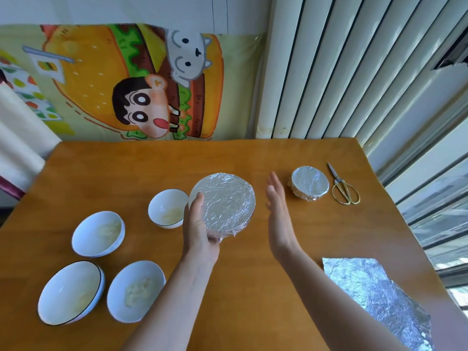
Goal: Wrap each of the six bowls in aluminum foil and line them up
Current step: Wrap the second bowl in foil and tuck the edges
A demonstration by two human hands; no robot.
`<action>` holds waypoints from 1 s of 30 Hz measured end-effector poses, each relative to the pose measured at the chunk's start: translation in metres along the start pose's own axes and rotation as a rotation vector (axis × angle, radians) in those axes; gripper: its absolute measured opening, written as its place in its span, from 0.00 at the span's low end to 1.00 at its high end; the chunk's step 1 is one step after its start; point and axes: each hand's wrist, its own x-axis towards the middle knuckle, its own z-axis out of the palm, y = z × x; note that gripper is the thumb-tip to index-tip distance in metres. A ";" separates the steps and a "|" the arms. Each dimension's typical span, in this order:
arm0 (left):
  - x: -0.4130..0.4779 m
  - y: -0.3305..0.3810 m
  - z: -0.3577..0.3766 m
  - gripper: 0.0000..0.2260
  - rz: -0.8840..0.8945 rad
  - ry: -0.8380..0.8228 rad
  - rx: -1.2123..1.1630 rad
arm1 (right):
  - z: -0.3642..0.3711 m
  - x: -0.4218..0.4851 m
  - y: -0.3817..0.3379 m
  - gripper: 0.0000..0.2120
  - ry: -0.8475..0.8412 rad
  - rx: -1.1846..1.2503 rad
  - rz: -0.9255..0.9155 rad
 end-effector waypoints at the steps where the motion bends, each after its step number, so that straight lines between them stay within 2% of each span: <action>1: 0.001 0.002 -0.001 0.20 -0.018 -0.017 0.021 | -0.004 0.006 -0.005 0.30 -0.013 -0.006 -0.033; 5: -0.008 0.003 0.003 0.19 -0.067 -0.120 0.114 | 0.000 0.024 -0.023 0.25 -0.191 -0.078 -0.019; 8: -0.012 0.003 0.007 0.16 -0.066 -0.166 0.124 | 0.004 0.025 -0.022 0.20 -0.179 0.129 0.163; 10: -0.013 0.005 0.008 0.15 -0.060 -0.176 0.121 | 0.003 0.021 -0.018 0.22 -0.184 0.273 0.297; 13: -0.014 0.004 0.009 0.16 -0.041 -0.163 0.135 | 0.003 0.015 -0.012 0.26 -0.215 0.383 0.378; 20: -0.018 0.003 0.014 0.18 -0.004 -0.146 0.141 | 0.005 0.015 -0.010 0.26 -0.188 0.415 0.401; 27: -0.018 -0.001 0.014 0.11 -0.058 -0.101 0.128 | -0.005 0.015 -0.012 0.32 -0.230 0.336 0.405; 30: -0.016 -0.001 0.015 0.08 -0.059 -0.074 0.095 | -0.006 0.013 -0.005 0.30 -0.100 0.301 0.349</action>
